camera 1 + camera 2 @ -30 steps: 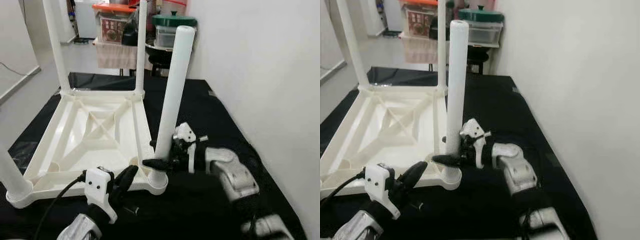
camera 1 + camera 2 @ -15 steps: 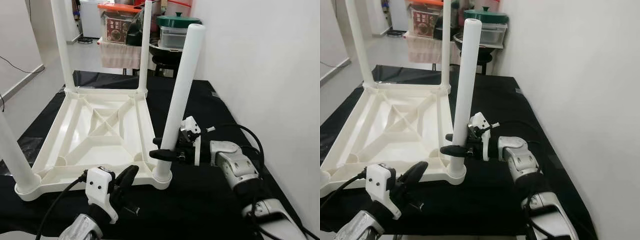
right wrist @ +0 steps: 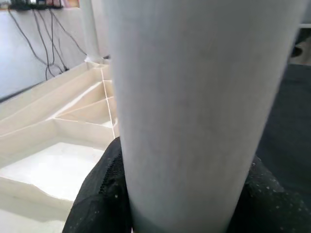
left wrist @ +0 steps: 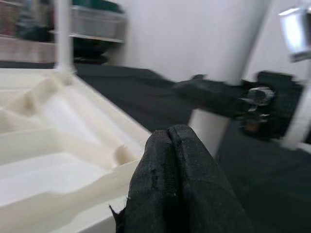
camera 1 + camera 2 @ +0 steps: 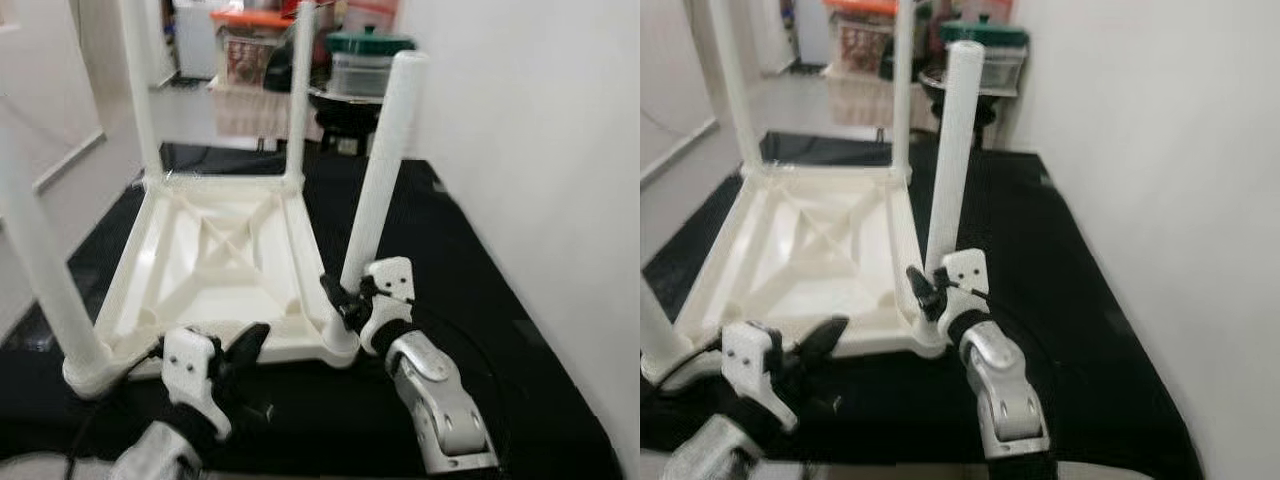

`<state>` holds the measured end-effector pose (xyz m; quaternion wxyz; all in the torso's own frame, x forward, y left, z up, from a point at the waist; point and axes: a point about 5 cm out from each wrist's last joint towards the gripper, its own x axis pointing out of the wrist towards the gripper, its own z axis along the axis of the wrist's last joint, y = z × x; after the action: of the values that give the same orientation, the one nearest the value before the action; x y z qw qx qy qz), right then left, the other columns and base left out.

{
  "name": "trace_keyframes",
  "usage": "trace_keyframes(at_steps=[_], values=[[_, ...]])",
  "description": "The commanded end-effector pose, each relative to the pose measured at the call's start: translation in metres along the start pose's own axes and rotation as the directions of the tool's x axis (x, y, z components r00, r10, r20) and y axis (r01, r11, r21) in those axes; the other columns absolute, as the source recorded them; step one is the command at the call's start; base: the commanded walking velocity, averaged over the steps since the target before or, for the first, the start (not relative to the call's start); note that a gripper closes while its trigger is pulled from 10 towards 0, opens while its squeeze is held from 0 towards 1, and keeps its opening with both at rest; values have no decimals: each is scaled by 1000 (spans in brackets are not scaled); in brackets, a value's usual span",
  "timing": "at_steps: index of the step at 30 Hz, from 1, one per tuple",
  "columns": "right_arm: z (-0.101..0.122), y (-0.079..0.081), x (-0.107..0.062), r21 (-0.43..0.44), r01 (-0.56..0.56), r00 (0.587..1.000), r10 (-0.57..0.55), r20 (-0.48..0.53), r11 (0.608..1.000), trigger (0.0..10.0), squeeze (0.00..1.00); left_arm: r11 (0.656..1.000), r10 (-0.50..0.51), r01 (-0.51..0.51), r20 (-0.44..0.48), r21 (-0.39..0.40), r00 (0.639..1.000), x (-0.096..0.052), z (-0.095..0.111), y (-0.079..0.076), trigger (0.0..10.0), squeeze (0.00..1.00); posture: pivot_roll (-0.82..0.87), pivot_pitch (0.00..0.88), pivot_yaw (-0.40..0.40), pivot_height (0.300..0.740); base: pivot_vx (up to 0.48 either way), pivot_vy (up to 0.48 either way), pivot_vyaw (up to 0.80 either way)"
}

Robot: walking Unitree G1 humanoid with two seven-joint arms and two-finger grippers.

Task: Building children table

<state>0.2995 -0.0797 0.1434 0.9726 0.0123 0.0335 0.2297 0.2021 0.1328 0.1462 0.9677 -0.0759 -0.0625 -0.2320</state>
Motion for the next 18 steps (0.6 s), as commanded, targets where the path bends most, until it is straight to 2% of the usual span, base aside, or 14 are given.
trace_keyframes(at_steps=[1,2,3,5,6,10,11,12,13,14,15,16,17,18], values=[[-23,12,-3,-23,-67,991,64,-120,998,0,0,1000,-5,5,-12,-6,1000,0,-1,0,10000,0,18,0,-100,740,0,0,0],[-24,11,-4,-24,-53,990,49,-129,998,1020,0,1000,0,0,-11,-3,1000,0,-1,0,10000,0,18,0,-100,740,0,0,0],[-23,12,-5,15,-30,991,32,-131,999,9804,0,1000,2,-2,-11,1,1000,0,-1,-1,10000,0,18,0,-100,740,0,0,0],[-23,13,-6,43,-13,989,19,-144,999,10000,0,1000,2,-2,-10,3,1000,1,-1,-1,10000,0,21,0,-103,740,0,0,0],[-22,17,-6,93,-26,987,41,-156,995,10000,1000,1000,1,-1,-10,2,1000,1,-1,-1,10000,0,20,0,-102,740,0,0,0],[-15,25,-5,163,-77,983,102,-153,984,10000,1000,1000,-1,1,-10,-1,1000,1,-1,0,10000,0,20,0,-102,740,0,0,0],[-6,27,0,176,-178,974,199,-110,968,10000,1000,1000,-4,3,-10,-4,1000,2,-2,0,10000,0,25,0,-102,740,0,0,0],[-6,27,0,176,-178,974,199,-110,968,10000,1000,1000,-4,3,-10,-4,1000,2,-2,0,10000,0,25,0,-102,740,0,0,0],[3,25,4,149,-281,953,294,-68,948,10000,1000,1000,-5,5,-10,-5,1000,3,-2,-1,10000,0,25,0,-104,740,0,0,0],[3,25,4,149,-281,953,294,-68,948,10000,1000,1000,-5,5,-10,-5,1000,3,-2,-1,10000,0,25,0,-104,740,0,0,0],[17,19,8,95,-440,895,444,-26,893,10000,757,1000,-6,6,-10,-6,1000,3,-3,-1,10000,0,25,0,-107,740,0,0,0],[17,19,8,95,-440,895,444,-26,893,10000,757,1000,-6,6,-10,-6,1000,3,-3,-1,10000,0,25,0,-107,740,0,0,0],[22,16,9,76,-497,866,500,-16,864,10000,757,1000,-6,6,-9,-6,1000,4,-3,-2,10000,0,25,0,-107,740,0,0,0],[29,8,10,30,-589,807,590,-19,807,10000,0,1000,-6,6,-9,-7,1000,4,-3,-2,10000,0,31,0,-109,740,0,0,0]])
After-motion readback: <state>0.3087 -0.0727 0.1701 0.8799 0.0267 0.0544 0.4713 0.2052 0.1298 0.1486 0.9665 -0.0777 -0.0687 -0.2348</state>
